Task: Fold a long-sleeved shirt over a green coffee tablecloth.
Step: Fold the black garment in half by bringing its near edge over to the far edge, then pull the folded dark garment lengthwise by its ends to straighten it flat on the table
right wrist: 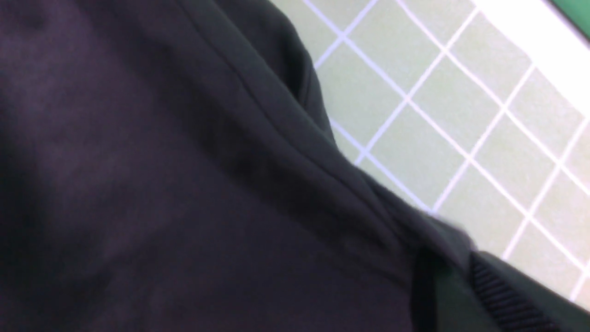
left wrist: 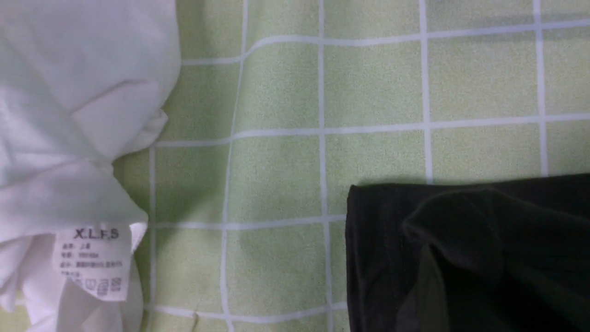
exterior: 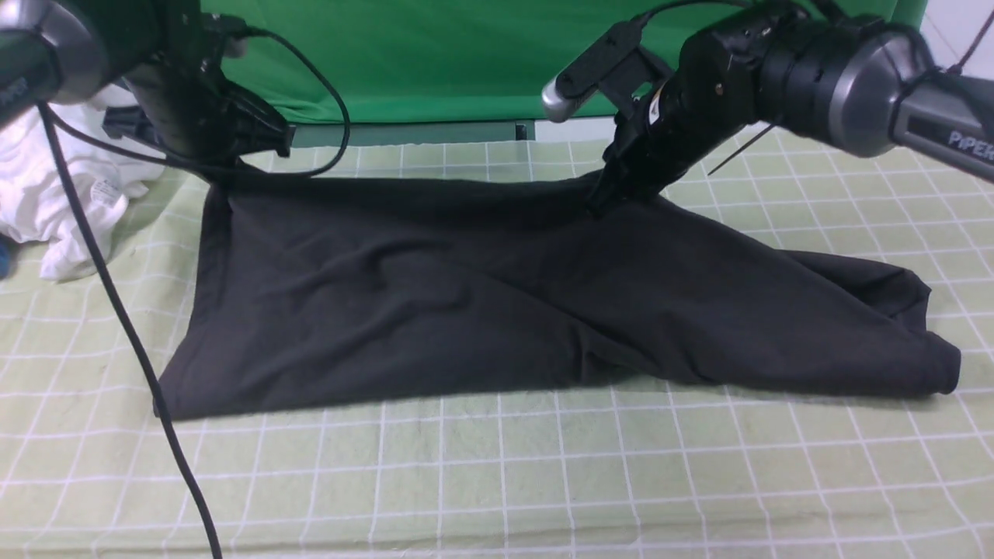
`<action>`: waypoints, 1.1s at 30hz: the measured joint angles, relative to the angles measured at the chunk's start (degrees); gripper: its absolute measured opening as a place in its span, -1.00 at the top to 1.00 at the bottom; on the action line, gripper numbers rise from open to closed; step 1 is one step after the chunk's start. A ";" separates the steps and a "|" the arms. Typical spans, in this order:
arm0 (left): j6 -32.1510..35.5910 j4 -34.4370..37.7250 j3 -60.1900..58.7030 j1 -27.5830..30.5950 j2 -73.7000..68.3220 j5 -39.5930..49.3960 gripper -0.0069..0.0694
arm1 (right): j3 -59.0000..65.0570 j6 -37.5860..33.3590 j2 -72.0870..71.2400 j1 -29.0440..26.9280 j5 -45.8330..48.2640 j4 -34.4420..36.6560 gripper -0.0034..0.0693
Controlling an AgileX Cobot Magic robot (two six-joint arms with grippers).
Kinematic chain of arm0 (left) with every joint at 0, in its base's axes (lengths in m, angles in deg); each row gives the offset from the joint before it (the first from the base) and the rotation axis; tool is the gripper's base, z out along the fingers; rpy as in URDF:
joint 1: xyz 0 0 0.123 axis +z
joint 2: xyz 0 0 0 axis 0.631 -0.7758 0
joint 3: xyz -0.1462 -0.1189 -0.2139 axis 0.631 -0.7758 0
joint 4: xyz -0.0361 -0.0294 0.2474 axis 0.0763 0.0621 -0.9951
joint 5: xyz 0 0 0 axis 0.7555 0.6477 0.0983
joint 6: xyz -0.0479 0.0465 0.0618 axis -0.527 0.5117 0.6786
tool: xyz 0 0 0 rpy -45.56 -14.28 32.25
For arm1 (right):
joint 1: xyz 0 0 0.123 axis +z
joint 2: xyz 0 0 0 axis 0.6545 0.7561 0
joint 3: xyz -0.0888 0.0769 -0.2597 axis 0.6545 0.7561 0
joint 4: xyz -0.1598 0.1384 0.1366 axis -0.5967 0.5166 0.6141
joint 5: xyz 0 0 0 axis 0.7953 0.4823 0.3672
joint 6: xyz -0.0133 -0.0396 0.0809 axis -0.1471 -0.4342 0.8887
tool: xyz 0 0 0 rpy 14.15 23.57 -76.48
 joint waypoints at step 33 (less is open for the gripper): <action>11.39 20.17 -14.40 -3.25 24.70 13.11 0.80 | 3.06 6.03 -27.27 -9.12 34.87 -3.65 0.91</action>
